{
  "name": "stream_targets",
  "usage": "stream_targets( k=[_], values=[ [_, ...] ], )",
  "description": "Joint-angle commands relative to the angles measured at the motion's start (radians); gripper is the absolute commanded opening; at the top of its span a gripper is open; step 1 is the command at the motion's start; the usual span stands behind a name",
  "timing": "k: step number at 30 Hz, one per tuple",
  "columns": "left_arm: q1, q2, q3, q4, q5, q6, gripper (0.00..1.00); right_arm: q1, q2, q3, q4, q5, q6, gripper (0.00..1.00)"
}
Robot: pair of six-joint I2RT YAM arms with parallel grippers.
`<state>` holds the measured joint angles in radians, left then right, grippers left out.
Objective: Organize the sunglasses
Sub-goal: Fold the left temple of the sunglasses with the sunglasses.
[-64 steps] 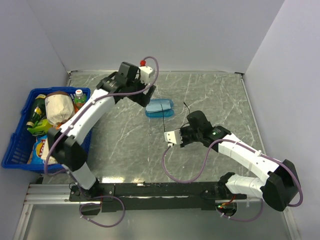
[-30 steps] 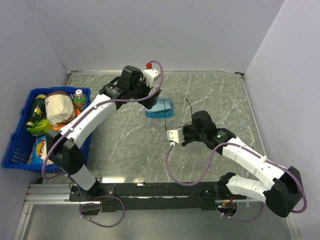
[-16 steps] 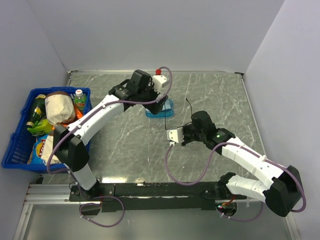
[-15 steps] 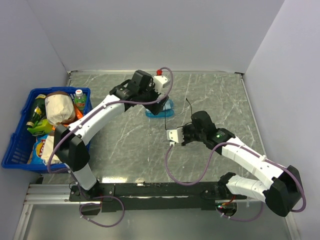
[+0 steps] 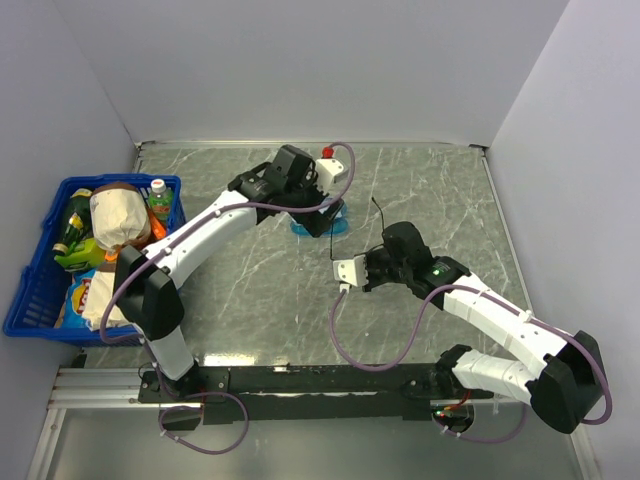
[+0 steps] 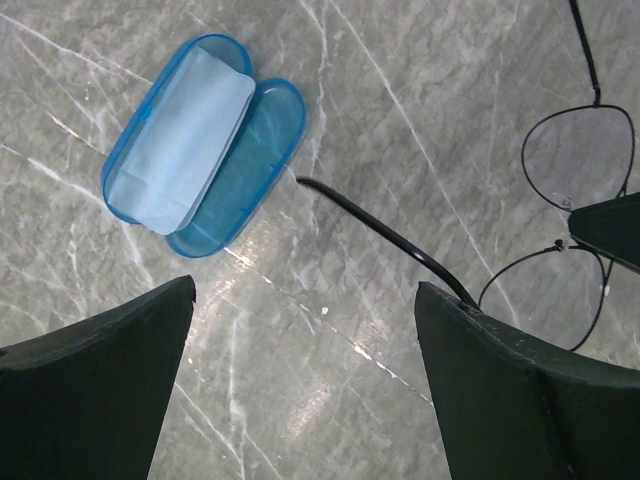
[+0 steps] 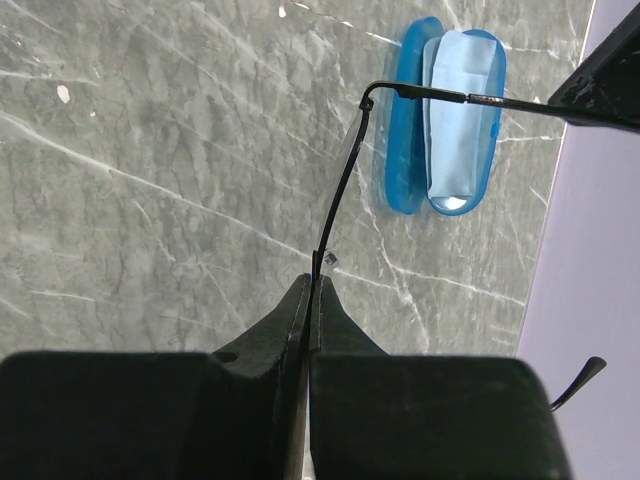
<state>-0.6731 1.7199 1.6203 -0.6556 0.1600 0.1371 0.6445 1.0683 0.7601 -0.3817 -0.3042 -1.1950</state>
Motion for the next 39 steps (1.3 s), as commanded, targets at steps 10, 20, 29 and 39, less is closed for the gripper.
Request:
stream_targets(
  k=[10,20,29,39],
  values=[
    [-0.043,0.050,0.073,-0.015,-0.004,0.006,0.96,0.000,-0.001,-0.008,0.006,-0.029,-0.018,0.00],
    [-0.043,0.000,0.052,0.008,-0.082,0.010,0.96,0.001,-0.002,-0.010,0.003,-0.023,-0.017,0.00],
    [-0.031,-0.103,0.010,0.045,-0.119,0.010,0.96,0.001,-0.002,-0.010,0.010,-0.021,-0.014,0.00],
    [0.032,-0.141,-0.005,0.063,-0.071,-0.013,0.96,0.001,-0.010,-0.008,0.012,-0.024,-0.011,0.00]
  ],
)
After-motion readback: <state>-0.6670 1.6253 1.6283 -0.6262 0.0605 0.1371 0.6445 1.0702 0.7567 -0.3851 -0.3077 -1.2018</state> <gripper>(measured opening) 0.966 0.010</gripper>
